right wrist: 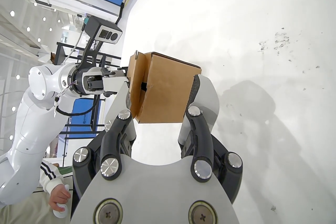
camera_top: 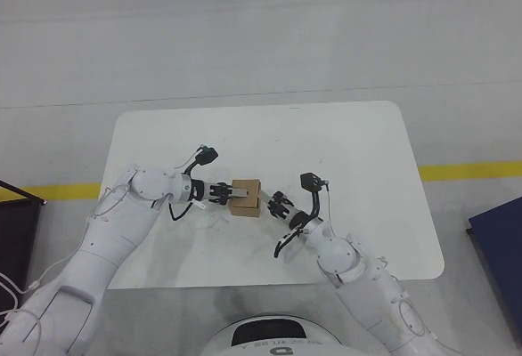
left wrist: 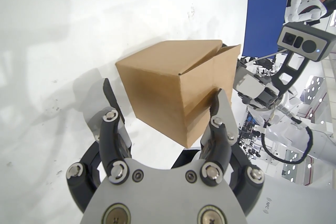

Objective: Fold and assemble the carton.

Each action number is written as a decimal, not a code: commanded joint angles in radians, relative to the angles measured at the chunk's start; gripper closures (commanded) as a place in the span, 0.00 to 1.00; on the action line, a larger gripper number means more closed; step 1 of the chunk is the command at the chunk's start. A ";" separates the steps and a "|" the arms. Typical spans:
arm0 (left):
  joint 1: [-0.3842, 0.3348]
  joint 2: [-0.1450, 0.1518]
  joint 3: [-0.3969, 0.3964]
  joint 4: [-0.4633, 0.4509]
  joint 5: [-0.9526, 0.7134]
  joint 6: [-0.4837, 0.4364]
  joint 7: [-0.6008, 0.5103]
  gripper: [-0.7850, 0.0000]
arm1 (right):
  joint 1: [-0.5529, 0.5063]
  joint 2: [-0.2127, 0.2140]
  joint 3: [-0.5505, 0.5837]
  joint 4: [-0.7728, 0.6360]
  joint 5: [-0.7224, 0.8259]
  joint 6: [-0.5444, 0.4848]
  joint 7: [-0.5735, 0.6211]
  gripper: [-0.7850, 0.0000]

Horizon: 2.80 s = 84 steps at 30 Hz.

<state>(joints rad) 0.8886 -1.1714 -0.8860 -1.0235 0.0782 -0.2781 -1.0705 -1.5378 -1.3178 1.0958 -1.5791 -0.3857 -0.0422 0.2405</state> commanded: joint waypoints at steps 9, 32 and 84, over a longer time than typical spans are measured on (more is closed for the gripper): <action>0.003 0.001 -0.001 -0.004 -0.001 0.001 0.002 0.12 | 0.012 -0.004 -0.018 0.011 0.016 -0.031 -0.010 0.44; 0.008 0.001 0.006 -0.004 0.009 0.011 0.005 0.24 | 0.037 -0.006 -0.016 0.059 0.056 -0.028 0.004 0.65; 0.136 0.115 -0.532 0.031 -0.510 -0.035 0.034 0.00 | 0.235 -0.029 -0.150 0.094 -0.147 -0.019 0.103 1.00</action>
<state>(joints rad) 1.0241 -1.0559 -1.4178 -0.9929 -0.4314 -0.3131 -1.0369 -1.3050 -1.3469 0.9468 -1.4930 -0.5280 -0.0705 0.3421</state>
